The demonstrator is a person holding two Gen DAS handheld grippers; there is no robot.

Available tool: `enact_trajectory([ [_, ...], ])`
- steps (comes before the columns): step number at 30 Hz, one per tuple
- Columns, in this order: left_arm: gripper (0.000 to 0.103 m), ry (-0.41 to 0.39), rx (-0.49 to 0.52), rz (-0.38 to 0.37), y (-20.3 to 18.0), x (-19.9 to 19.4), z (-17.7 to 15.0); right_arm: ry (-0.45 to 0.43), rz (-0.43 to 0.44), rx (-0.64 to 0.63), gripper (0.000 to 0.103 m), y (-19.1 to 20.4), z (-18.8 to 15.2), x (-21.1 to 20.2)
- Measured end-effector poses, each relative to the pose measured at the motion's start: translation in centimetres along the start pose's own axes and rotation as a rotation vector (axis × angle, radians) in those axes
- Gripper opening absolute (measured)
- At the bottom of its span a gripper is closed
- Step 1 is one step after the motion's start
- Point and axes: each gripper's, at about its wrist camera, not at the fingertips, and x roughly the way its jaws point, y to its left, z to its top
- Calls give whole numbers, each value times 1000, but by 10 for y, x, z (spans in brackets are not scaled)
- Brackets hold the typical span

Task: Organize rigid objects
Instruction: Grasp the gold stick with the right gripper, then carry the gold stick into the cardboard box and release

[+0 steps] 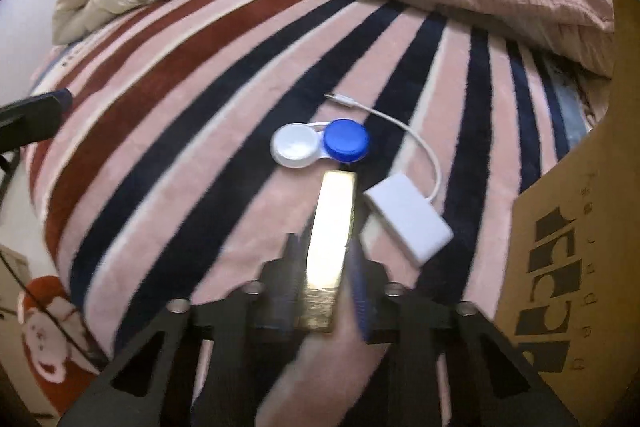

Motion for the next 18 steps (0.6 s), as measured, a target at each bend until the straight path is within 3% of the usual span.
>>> enact_trajectory([
  [5, 69, -4, 22, -5, -15, -6, 5, -14, 33, -29, 14, 2, 2, -8],
  [10, 69, -23, 40, -29, -33, -18, 12, -85, 150, -78, 14, 9, 9, -41],
  [18, 65, -83, 92, -209, -88, -41, 42, -276, 289, -201, 13, 11, 21, -123],
])
